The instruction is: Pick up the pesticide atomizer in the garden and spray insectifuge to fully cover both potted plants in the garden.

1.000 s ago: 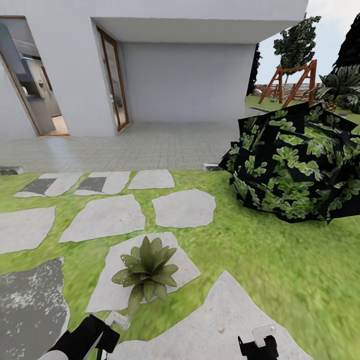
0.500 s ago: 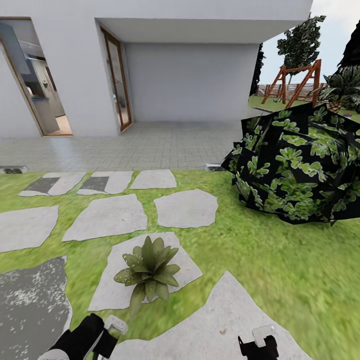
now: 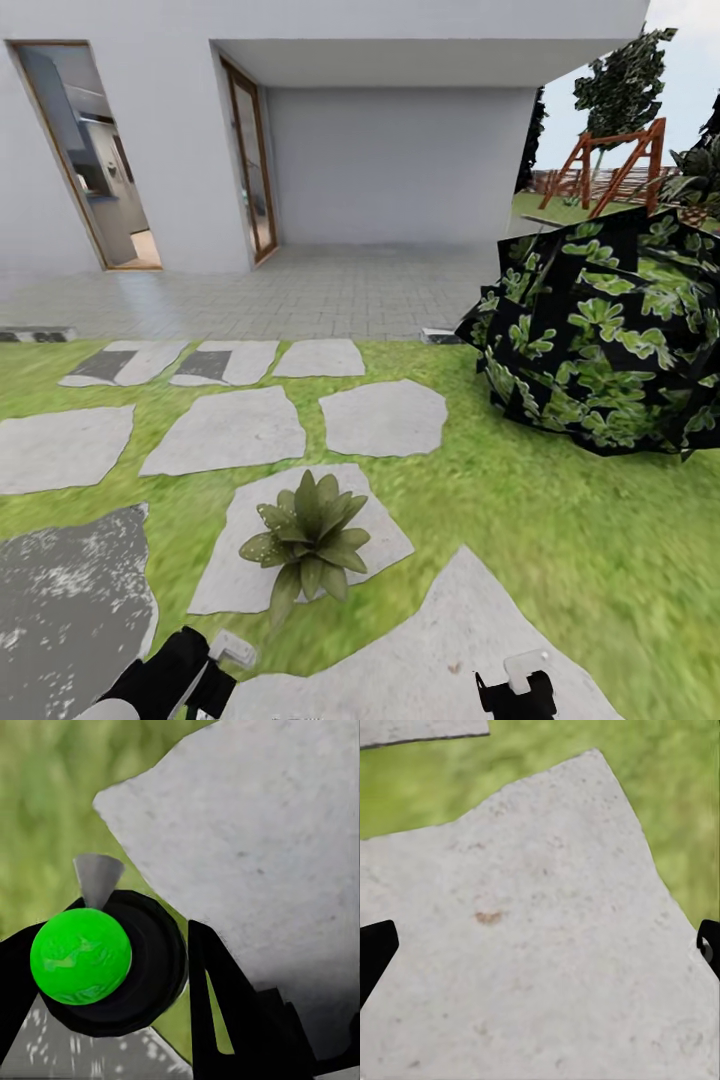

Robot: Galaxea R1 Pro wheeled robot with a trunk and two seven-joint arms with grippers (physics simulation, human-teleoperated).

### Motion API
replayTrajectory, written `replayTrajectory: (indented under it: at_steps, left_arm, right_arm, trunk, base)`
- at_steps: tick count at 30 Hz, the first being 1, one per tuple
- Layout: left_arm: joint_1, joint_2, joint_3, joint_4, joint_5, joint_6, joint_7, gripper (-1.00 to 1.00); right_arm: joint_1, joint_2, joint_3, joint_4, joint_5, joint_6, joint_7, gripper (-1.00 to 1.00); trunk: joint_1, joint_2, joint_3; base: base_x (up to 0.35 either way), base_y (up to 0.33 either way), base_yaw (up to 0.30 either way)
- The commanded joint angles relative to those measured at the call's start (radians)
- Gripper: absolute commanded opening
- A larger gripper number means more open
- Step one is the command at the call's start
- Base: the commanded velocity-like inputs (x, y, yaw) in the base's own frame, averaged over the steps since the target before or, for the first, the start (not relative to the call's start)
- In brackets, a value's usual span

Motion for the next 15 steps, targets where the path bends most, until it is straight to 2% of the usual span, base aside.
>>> replayTrajectory:
  at_steps: [1, 8, 15]
  left_arm:
    - [-0.002, 0.0, -0.002, -0.002, -0.01, 0.002, -0.007, -1.0]
    - [0.008, 0.001, 0.006, -0.117, -0.001, 0.001, -0.016, -1.0]
    - [0.01, -0.001, 0.002, -0.116, -0.004, 0.001, -0.015, -1.0]
  right_arm:
    - [0.0, 0.0, 0.009, 0.0, 0.0, -0.002, -0.007, 1.0]
    - [0.0, 0.0, 0.009, 0.0, 0.0, -0.002, -0.007, 1.0]
    - [0.0, -0.003, 0.008, 0.0, 0.0, -0.001, -0.007, 1.0]
  trunk:
    - [0.0, 0.0, -0.001]
    - [0.0, 0.0, -0.004]
    - [0.0, 0.0, -0.004]
  base:
    - [0.0, 0.0, 0.261]
    - [0.012, -0.005, 0.254]
    - [0.178, -0.179, 0.029]
